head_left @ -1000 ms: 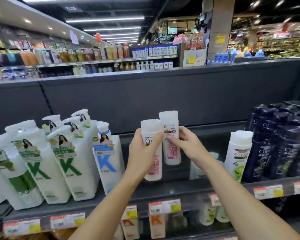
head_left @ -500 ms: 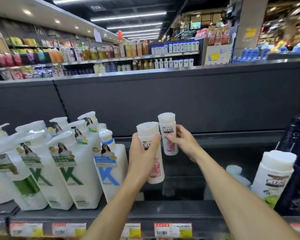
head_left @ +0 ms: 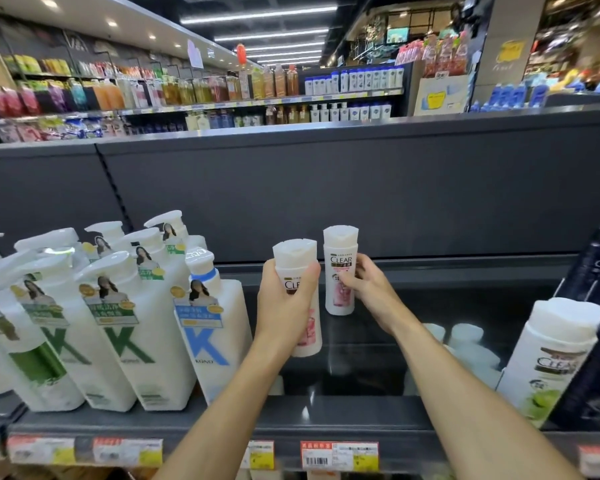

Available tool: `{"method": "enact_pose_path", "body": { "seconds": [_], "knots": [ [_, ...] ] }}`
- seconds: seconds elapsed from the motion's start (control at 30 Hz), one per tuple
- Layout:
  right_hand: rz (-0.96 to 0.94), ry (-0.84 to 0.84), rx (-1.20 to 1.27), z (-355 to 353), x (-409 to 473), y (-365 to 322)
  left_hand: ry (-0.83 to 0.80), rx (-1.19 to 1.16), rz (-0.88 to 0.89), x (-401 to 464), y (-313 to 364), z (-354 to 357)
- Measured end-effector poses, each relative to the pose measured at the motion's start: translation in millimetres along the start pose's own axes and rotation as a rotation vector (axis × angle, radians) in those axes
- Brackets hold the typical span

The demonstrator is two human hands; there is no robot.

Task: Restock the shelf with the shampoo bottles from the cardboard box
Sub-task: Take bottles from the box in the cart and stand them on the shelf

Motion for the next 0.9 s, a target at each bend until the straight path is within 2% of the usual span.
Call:
{"method": "enact_pose_path", "body": {
  "seconds": [0.1,0.2,0.33,0.4,0.47,0.6,0.77,0.9],
  "knots": [
    [0.008,-0.020,-0.034,1.9,-5.5,4.9,0.003,0.012,-0.003,1.4,-4.0,-0.6],
    [0.022,0.010,-0.175,-5.6,-15.1,5.9,0.028,0.022,0.000,3.9,-5.5,-2.4],
    [0.070,0.125,-0.668,-27.9,-50.9,-5.2,0.085,0.048,0.034,14.7,1.0,-2.0],
    [0.062,0.073,-0.937,-25.1,-83.5,-1.7,0.087,0.067,0.046,23.5,3.2,1.7],
    [0.057,0.016,-1.067,-22.4,-113.3,7.7,0.074,0.081,0.048,32.6,0.9,5.2],
    [0.042,-0.067,-1.126,-18.6,-142.2,23.5,0.079,0.117,0.041,51.9,-13.7,6.6],
    [0.042,0.004,-1.095,-28.8,-149.4,21.2,0.118,0.051,-0.008,62.7,-37.5,4.4],
    [0.049,-0.010,-1.107,-27.4,-155.9,24.9,0.131,-0.005,0.012,62.1,-36.5,2.1]
  ]
}}
Point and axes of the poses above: each hand's wrist, its own x-axis towards the middle knuckle, its own z-axis out of the palm, y = z × x, the point moved 10 cm from there along x, towards the middle knuckle, and after that the axes turned 10 degrees about -x, right-handed, at the moved point
